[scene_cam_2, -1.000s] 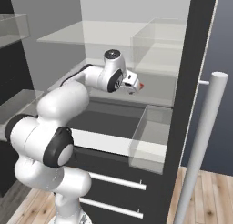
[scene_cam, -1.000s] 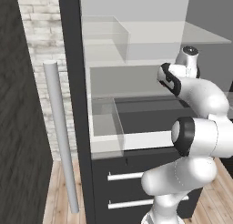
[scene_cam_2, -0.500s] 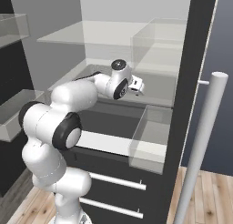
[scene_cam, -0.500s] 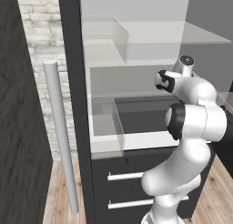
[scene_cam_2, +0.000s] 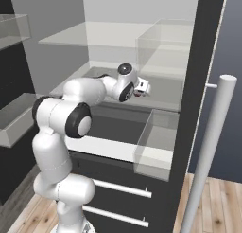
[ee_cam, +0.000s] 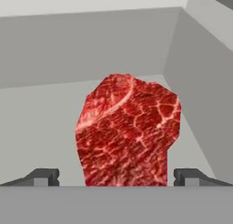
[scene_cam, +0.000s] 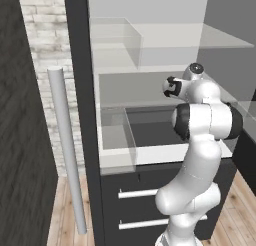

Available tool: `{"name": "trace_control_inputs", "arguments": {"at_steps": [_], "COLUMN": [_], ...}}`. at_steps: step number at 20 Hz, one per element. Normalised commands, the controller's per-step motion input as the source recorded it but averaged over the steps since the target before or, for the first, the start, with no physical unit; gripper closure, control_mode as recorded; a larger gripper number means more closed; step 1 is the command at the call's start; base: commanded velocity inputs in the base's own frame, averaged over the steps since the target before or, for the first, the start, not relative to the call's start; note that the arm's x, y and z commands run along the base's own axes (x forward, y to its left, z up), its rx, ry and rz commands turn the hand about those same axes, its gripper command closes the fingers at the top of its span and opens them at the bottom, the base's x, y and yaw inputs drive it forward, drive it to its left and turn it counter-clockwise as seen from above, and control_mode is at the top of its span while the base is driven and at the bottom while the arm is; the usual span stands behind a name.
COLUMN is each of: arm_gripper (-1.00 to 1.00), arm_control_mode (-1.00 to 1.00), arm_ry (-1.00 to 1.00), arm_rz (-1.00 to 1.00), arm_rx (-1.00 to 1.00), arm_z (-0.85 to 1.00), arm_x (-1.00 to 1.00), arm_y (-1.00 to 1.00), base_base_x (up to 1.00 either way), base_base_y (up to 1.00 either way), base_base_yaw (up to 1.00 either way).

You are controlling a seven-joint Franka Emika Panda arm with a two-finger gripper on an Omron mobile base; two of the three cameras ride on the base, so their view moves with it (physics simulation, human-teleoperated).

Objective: Take the cheese, steak, and lime from the fridge and place them on the plate on the dining counter to create an appetizer plate.

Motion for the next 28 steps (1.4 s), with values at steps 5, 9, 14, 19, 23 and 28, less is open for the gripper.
{"name": "trace_control_inputs", "arguments": {"at_steps": [5,9,14,19,23,28], "arm_gripper": [-1.0,-1.0,-1.0,1.0,1.0,1.0], "arm_control_mode": [-1.0,-1.0,-1.0,-1.0,-1.0,-1.0], "arm_ry": [0.0,0.0,0.0,0.0,0.0,-0.14], "arm_rz": [0.0,0.0,0.0,0.0,0.0,0.0], "arm_rx": [0.0,0.0,0.0,0.0,0.0,0.0], "arm_z": [-0.2,-0.39,-0.44,-0.58,-0.59,-0.32], "arm_x": [0.57,0.31,0.33,0.33,0.14,-0.65], "arm_y": [-0.05,-0.16,-0.21,-0.07,0.0,0.0], "base_base_x": [0.0,0.0,0.0,0.0,0.0,0.0], "base_base_y": [0.0,0.0,0.0,0.0,0.0,0.0], "base_base_yaw": [0.0,0.0,0.0,0.0,0.0,0.0]}}
